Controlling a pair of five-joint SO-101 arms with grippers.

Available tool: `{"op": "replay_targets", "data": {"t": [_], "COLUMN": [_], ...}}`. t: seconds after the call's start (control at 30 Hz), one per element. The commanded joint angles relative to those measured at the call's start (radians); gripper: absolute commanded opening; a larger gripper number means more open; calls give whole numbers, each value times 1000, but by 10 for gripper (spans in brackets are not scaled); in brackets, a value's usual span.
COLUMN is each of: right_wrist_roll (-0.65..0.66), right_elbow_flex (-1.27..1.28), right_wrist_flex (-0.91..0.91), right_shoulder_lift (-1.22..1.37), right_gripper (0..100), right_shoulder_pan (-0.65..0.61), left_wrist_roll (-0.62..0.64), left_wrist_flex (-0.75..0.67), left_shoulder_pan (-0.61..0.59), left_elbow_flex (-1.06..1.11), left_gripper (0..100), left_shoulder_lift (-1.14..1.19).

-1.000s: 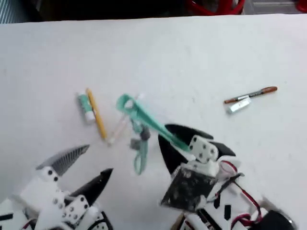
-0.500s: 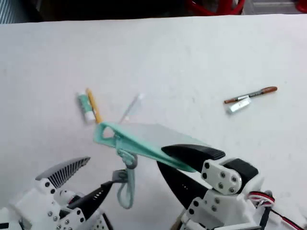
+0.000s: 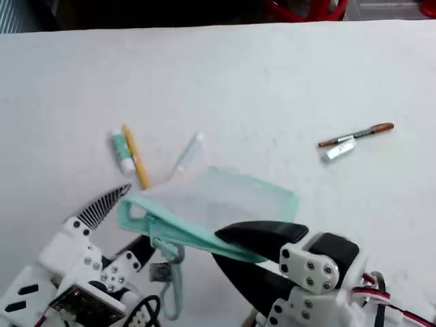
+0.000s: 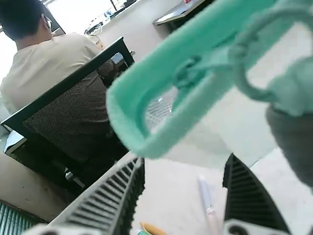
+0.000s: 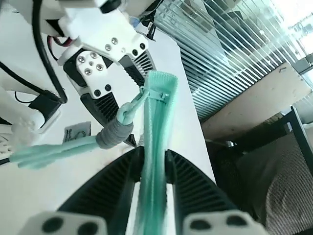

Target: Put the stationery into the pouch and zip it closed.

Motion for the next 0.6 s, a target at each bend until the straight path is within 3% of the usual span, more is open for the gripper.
{"op": "replay_targets", "data": {"t": [0.0,0.23,0.57], "right_wrist_roll": [77,164,164], "right_elbow_flex": [-23,-21,81], "right_wrist_flex": [1,1,-16], "right_shoulder_lift": [-5,15,24], "right_gripper": [19,19,19], "right_shoulder_pan": [-18,-19,-18], "left_wrist_roll": [14,15,17], "left_wrist_flex": [-34,-34,-32], "left_shoulder_pan": [-13,-5,232], "left_elbow_flex": [2,2,-23], "left_gripper": [264,264,264], "left_shoulder_lift": [-4,-4,-4]}}
